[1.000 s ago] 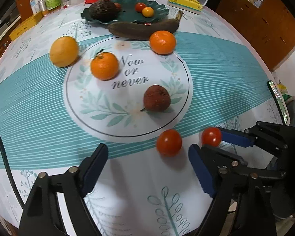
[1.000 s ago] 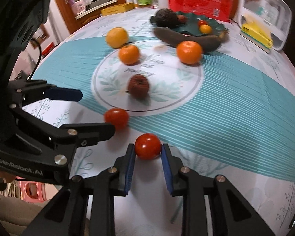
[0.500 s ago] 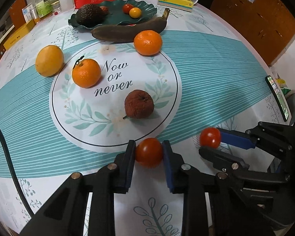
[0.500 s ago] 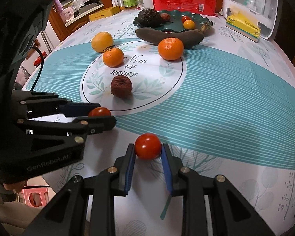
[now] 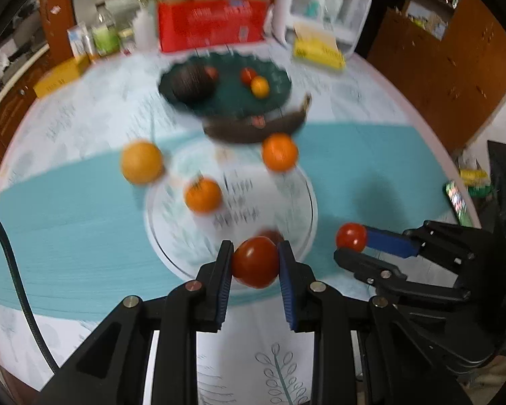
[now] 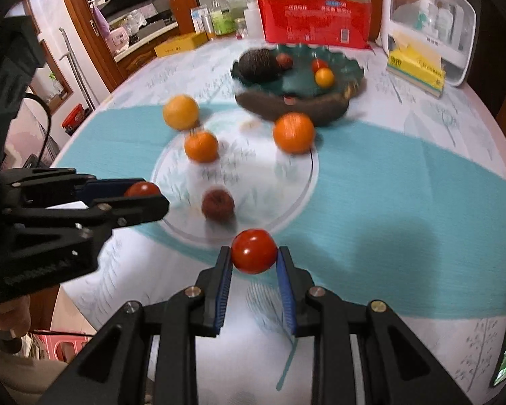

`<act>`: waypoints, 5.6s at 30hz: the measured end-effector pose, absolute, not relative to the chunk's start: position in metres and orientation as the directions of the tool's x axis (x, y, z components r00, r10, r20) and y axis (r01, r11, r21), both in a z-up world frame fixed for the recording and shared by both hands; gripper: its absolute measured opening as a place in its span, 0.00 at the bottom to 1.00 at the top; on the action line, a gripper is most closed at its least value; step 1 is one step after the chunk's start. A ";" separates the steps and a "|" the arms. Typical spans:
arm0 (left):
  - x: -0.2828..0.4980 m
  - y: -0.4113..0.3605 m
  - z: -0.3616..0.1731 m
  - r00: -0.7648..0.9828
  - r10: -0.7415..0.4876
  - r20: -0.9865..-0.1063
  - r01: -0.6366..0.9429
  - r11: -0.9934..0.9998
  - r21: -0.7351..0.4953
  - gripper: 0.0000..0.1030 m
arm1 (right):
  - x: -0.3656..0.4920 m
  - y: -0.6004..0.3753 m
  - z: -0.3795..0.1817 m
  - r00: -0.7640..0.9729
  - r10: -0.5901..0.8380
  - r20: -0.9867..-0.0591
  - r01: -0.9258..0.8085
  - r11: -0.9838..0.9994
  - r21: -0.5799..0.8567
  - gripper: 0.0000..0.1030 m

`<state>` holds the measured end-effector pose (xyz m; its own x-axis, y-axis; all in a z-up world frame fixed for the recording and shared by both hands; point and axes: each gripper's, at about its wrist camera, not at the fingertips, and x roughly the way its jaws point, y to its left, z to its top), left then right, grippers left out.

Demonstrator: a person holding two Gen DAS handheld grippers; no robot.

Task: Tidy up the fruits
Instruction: 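Carry both cherry tomatoes to the green plate and release them, then move both open tools back over the loose fruits on the placemat, then grasp the large yellow citrus with the left tool while the right tool grasps a tangerine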

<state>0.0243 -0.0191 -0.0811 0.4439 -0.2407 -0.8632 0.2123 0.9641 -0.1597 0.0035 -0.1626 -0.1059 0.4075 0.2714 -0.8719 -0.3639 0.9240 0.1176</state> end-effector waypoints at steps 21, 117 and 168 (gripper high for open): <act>0.198 0.013 0.118 0.724 -0.120 -0.679 0.192 0.981 0.031 0.24 | 0.199 -0.113 0.112 0.690 0.248 -0.680 -0.316 0.948 0.025 0.26; 0.084 0.087 0.008 0.587 -0.119 -0.800 0.247 0.968 0.037 0.83 | 0.074 -0.084 -0.015 0.477 0.166 -0.863 -0.246 0.968 0.051 0.46; 0.180 0.076 -0.179 0.321 -0.315 -0.893 0.350 0.916 -0.197 0.48 | 0.100 -0.035 -0.171 0.343 0.060 -0.937 -0.079 0.996 0.034 0.37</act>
